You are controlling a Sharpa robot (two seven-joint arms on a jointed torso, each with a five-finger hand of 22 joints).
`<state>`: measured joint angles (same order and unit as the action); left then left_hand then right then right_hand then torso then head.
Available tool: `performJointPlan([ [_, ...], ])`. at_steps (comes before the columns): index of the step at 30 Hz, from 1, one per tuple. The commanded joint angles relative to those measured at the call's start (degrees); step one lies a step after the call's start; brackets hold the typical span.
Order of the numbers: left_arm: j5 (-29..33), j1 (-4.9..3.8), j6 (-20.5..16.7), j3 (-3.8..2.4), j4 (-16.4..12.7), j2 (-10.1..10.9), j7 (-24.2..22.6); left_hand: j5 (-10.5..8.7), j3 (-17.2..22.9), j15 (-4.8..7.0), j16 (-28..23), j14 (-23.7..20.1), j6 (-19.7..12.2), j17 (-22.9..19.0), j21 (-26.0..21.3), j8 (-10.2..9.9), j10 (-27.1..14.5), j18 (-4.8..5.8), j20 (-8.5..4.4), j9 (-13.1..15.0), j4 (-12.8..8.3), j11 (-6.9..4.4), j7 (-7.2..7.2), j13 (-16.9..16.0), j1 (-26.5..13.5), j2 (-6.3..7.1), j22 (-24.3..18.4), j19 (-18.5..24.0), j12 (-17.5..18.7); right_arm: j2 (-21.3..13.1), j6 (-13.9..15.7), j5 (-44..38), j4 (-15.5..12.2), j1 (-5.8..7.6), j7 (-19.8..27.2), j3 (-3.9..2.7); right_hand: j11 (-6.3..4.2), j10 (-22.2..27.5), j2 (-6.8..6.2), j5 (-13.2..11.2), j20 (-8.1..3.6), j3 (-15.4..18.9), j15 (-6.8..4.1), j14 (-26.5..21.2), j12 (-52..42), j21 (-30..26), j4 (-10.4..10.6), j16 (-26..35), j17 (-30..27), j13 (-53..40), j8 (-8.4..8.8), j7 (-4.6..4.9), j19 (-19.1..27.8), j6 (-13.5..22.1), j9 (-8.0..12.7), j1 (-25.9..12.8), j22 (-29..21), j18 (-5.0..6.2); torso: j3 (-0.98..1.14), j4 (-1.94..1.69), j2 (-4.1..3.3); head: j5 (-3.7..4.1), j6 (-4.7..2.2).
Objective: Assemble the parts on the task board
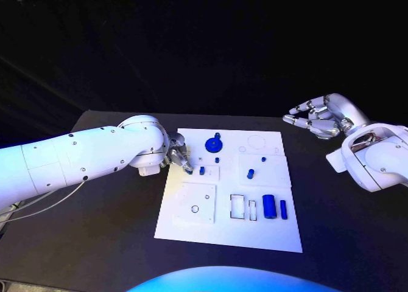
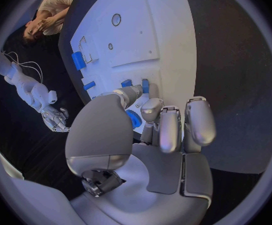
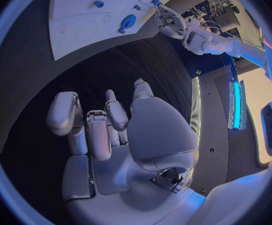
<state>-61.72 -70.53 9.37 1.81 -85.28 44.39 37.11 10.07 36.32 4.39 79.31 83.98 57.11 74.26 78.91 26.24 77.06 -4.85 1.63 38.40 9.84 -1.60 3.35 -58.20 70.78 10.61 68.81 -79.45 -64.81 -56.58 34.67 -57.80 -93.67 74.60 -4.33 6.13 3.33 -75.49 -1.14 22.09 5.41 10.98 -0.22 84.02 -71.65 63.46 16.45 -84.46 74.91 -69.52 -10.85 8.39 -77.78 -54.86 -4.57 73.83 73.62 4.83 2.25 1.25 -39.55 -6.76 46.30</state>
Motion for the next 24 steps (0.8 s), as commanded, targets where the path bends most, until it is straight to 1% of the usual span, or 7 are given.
performJointPlan([
  [1, -0.1, 0.14, 1.5, 0.07, 0.0, -0.2, 0.3, 0.21, 7.4, 0.48, 0.1, 2.5, 0.2, 0.0, 0.2, 0.3, 0.4, 0.32, -0.11, 0.1, -7.6, -0.02, -0.58, 0.2, -0.1, -0.51, -0.1, -0.2, 0.0, 0.0, -0.5, 0.1, 0.0, -0.03, 0.0, -0.01, 0.11, 0.2, 0.61, 0.3, -0.06, 0.3, -0.52, 3.5, 0.0, -0.1, 0.0, 0.1, 4.7, 0.0, -0.20, -0.21, 0.1, 0.3, 0.1, -0.2, 0.0, 0.81, -0.01, -0.02, -0.04, 0.01, 0.01],
  [6, 0.1, 0.21, 1.8, 0.10, 0.4, -0.6, 0.3, 0.14, 7.4, 0.54, 0.1, 2.5, 0.1, 0.0, 0.2, 0.7, 0.4, 0.34, -0.16, 0.3, -7.3, -0.12, -0.74, 0.7, -1.2, -0.56, 0.0, -0.2, 0.4, 0.1, -0.5, 0.0, 0.0, -0.03, 0.0, -0.01, 0.11, 0.2, 0.65, 0.3, -0.06, 0.3, -0.53, 3.5, 0.0, -0.2, 0.0, 0.1, 4.7, 0.0, -0.21, -0.21, 0.1, 0.3, 0.1, -0.2, 0.0, 0.82, 0.01, -0.03, -0.03, -0.02, 0.18],
  [9, 0.2, 0.26, 1.8, 0.13, 0.6, -0.8, 0.3, 0.03, 6.8, 0.64, 0.1, 2.5, 0.2, 0.0, 0.2, 1.1, 0.6, 0.34, -0.21, 0.4, -6.6, -0.29, -1.03, 1.1, -2.6, -0.65, 0.0, -0.2, 0.5, 0.1, -0.5, 0.0, 0.0, -0.03, 0.0, -0.01, 0.11, 0.2, 0.65, 0.3, -0.06, 0.3, -0.53, 3.5, 0.0, -0.2, 0.0, 0.1, 4.7, 0.0, -0.21, -0.21, 0.1, 0.3, 0.1, -0.2, 0.0, 0.82, 0.01, -0.01, -0.05, -0.01, 0.23],
  [15, 0.3, 0.30, 2.1, 0.17, 1.1, -1.0, 0.3, -0.17, 3.3, 0.97, 0.1, 2.5, 0.5, 0.0, 0.2, 1.7, 0.7, 0.38, -0.47, 0.4, -4.4, -0.70, -1.62, 1.4, -6.0, -0.83, 0.2, -0.3, 0.4, 0.1, -0.5, -0.1, 0.0, -0.03, 0.0, -0.01, 0.11, 0.2, 0.68, 0.3, -0.06, 0.3, -0.53, 3.5, 0.0, -0.1, 0.0, 0.1, 4.8, -0.1, -0.22, -0.22, 0.0, 0.3, 0.1, -0.2, 0.1, 0.81, 0.01, 0.10, -0.03, 0.08, 0.39],
  [19, 0.3, 0.31, 2.3, 0.18, 1.4, -1.2, 0.3, -0.16, 2.4, 1.04, 0.1, 2.5, 0.6, 0.0, 0.2, 1.8, 0.7, 0.38, -0.55, 0.3, -4.0, -0.76, -1.67, 1.5, -6.4, -1.06, 0.2, -0.3, 0.4, 0.1, -0.5, -0.5, 0.0, -0.03, 0.0, -0.01, 0.10, 0.2, 0.72, 0.4, -0.06, 0.3, -0.53, 3.5, -0.1, -0.1, 0.0, 0.1, 4.8, -0.1, -0.23, -0.22, 0.0, 0.3, 0.1, -0.2, 0.1, 0.80, -0.02, 0.07, -0.01, 0.18, 0.36],
  [24, 0.3, 0.31, 2.6, 0.18, 1.6, -1.4, 0.4, -0.16, 1.4, 1.10, 0.1, 2.5, 0.7, 0.1, 0.3, 1.9, 0.7, 0.43, -0.63, 0.2, -3.6, -0.82, -1.75, 1.6, -6.8, -1.27, 0.4, -0.5, 0.4, 0.1, -0.4, -0.6, 0.0, -0.03, 0.0, -0.01, 0.10, 0.2, 0.75, 0.4, -0.06, 0.3, -0.53, 3.5, 0.0, -0.1, 0.0, 0.1, 4.8, -0.1, -0.23, -0.22, 0.0, 0.3, 0.1, -0.1, 0.1, 0.80, 0.01, 0.02, -0.02, 0.26, 0.52],
])
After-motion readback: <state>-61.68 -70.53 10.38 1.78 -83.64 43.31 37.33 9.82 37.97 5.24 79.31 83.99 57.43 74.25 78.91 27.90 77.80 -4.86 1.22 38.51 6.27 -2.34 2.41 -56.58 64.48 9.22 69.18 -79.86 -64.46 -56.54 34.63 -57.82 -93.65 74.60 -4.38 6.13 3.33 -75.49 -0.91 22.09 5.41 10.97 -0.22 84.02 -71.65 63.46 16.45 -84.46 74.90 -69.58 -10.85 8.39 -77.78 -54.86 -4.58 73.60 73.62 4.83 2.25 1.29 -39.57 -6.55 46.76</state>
